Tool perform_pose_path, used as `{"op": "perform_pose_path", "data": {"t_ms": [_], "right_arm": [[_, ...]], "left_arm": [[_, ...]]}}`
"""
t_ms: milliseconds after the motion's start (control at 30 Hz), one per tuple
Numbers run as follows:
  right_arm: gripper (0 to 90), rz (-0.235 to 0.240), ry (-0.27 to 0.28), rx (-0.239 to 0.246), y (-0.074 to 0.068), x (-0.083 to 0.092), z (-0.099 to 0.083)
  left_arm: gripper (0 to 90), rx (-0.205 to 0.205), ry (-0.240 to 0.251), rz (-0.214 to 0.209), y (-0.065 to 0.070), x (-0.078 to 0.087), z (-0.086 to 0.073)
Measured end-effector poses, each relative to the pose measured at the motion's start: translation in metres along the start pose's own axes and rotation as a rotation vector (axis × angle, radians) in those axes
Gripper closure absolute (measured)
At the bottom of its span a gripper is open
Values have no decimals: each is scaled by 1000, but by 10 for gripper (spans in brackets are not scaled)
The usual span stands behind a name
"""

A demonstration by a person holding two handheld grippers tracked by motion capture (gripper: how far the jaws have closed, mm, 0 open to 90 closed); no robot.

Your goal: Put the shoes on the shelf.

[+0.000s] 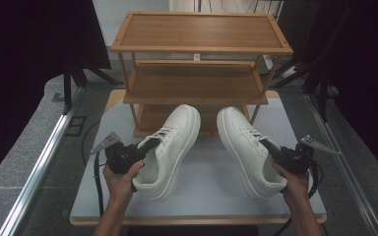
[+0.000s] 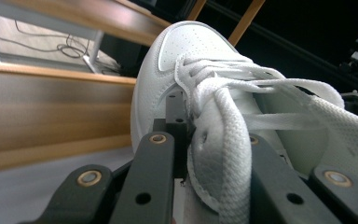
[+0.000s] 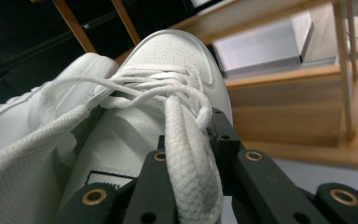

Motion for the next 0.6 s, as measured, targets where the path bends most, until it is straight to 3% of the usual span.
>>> {"op": "perform_pose_path", "data": {"t_ms": [333, 600], "right_arm": [[829, 22, 53, -4, -13, -9, 22], [829, 33, 82, -26, -21, -18, 35]], "left_arm": [[826, 26, 54, -14, 2, -2, 18], [827, 33, 58, -15, 1, -8, 28]]}}
Point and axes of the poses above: each handheld gripper's, and its own axes: x roughly backward along the jaws, z roughly out of its top, y roughly to its right, the point moved 8 cm from there along -x, roughly forward along the jaws, and after that the axes turned 10 degrees about y, right-handed, at the moved point
